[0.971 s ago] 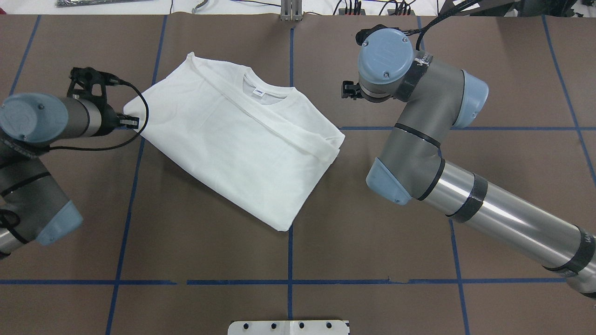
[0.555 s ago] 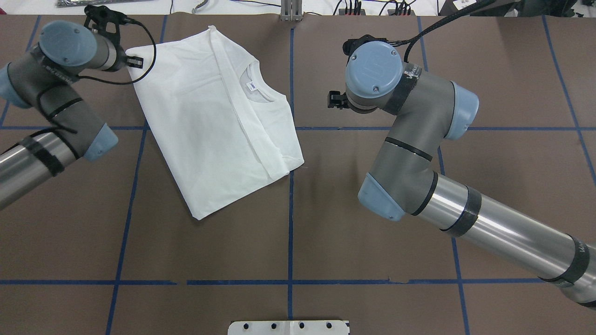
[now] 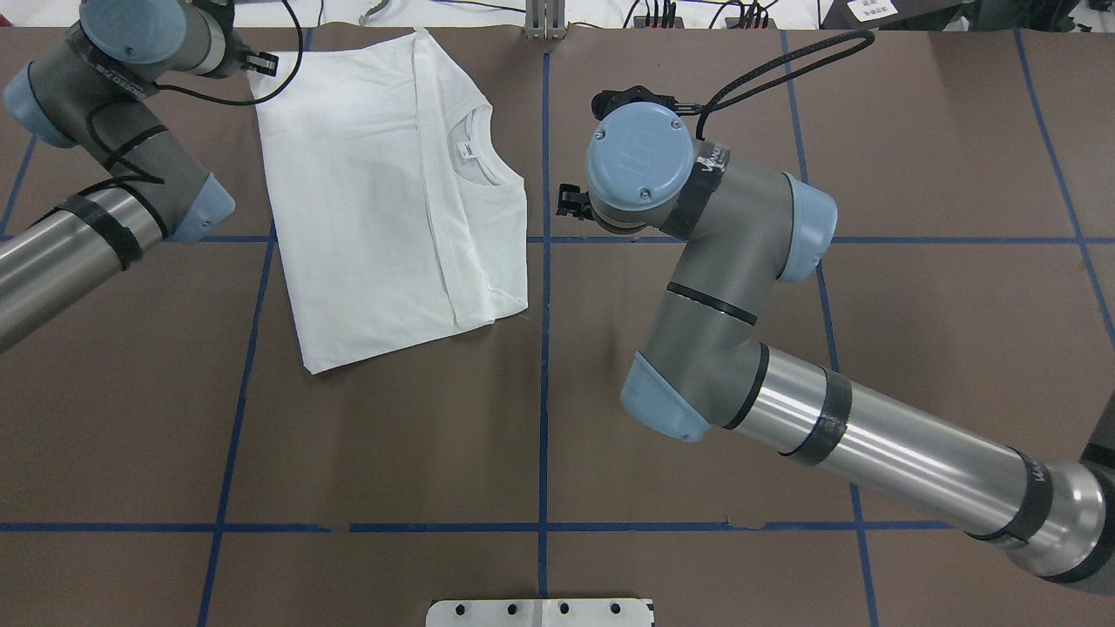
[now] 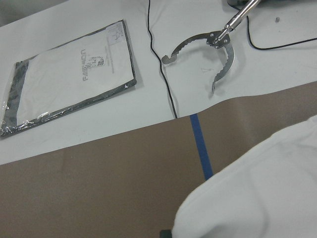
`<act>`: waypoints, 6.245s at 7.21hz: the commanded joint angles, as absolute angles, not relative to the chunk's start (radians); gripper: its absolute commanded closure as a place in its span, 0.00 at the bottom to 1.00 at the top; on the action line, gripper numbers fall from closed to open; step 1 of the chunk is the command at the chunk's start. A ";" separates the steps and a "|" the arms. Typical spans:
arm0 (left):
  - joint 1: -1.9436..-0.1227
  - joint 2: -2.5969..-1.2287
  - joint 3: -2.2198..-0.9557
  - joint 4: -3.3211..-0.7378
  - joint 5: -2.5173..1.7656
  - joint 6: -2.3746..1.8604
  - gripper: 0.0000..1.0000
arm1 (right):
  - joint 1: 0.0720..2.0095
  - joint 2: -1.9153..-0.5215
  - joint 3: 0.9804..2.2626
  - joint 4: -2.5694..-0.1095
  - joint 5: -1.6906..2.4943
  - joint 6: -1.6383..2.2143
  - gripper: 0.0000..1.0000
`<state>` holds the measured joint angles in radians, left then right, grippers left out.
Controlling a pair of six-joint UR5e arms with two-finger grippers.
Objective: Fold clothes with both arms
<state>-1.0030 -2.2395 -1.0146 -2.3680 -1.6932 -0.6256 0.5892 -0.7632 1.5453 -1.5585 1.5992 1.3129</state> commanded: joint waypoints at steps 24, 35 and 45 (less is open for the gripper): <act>-1.017 -1.994 -1.305 -2.381 -1.767 -0.630 0.00 | 0.502 -0.533 1.107 -1.311 1.338 1.413 1.00; -1.015 -1.987 -1.331 -2.375 -1.799 -0.629 0.00 | 0.427 -0.710 1.515 -1.614 1.379 1.350 0.00; -1.015 -1.965 -1.364 -2.372 -1.801 -0.629 0.00 | 0.334 -0.652 1.416 -1.877 1.526 1.324 0.00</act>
<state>-1.0155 -1.9650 -1.3637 -2.3716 -1.8003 -0.6289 0.3387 -0.6498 1.4131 -1.8509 1.5271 1.3250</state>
